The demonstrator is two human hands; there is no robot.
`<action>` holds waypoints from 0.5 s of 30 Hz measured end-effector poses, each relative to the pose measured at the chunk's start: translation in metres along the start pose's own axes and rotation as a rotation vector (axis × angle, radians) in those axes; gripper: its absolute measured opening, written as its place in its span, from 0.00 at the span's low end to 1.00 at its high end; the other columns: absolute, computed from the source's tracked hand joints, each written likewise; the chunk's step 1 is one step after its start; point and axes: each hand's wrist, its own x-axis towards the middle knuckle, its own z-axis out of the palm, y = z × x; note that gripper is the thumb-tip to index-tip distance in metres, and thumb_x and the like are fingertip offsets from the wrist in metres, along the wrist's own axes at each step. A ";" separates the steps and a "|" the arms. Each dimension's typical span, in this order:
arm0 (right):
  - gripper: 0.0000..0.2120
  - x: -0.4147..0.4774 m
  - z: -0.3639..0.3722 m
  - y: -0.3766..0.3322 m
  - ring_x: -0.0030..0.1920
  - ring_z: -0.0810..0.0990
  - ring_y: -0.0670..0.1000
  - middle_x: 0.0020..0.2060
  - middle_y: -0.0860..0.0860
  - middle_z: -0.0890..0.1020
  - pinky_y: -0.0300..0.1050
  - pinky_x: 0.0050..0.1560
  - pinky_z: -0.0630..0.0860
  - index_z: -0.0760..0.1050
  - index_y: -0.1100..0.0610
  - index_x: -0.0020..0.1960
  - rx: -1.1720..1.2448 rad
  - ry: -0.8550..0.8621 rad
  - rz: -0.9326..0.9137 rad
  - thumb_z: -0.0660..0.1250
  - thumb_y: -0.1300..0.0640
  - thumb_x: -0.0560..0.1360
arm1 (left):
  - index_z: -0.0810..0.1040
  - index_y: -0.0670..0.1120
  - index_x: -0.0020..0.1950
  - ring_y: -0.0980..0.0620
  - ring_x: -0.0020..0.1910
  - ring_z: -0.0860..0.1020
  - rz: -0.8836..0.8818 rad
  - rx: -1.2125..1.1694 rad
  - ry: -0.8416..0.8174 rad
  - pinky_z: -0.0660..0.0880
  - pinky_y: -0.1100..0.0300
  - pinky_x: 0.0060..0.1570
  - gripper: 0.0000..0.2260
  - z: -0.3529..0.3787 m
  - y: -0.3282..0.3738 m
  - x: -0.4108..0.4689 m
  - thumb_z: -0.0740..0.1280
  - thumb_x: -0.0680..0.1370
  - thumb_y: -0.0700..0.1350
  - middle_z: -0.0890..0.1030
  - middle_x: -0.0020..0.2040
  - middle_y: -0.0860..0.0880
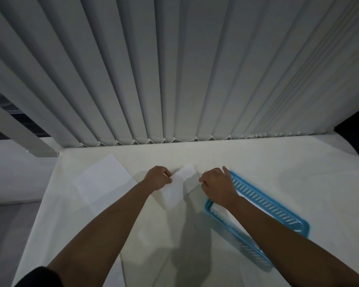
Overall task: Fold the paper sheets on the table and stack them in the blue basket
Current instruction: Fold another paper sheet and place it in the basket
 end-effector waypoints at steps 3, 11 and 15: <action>0.14 -0.009 -0.003 -0.011 0.63 0.73 0.50 0.57 0.44 0.81 0.52 0.73 0.56 0.80 0.48 0.56 0.053 0.081 -0.008 0.58 0.55 0.77 | 0.81 0.42 0.50 0.48 0.42 0.77 -0.040 -0.166 -0.017 0.70 0.63 0.34 0.08 -0.008 -0.003 -0.013 0.71 0.71 0.37 0.80 0.46 0.44; 0.12 -0.053 -0.003 -0.047 0.47 0.79 0.54 0.42 0.50 0.83 0.48 0.46 0.72 0.81 0.54 0.45 0.268 0.320 0.122 0.59 0.51 0.77 | 0.76 0.39 0.52 0.48 0.45 0.81 -0.081 -1.022 -0.119 0.81 0.60 0.40 0.08 -0.011 0.019 -0.061 0.65 0.76 0.30 0.82 0.48 0.43; 0.25 -0.067 -0.018 -0.072 0.40 0.79 0.51 0.38 0.51 0.83 0.46 0.47 0.73 0.81 0.56 0.42 1.005 0.072 0.509 0.58 0.37 0.77 | 0.74 0.36 0.61 0.47 0.49 0.81 0.019 -1.203 -0.118 0.81 0.57 0.45 0.14 -0.003 0.033 -0.081 0.64 0.76 0.31 0.81 0.53 0.42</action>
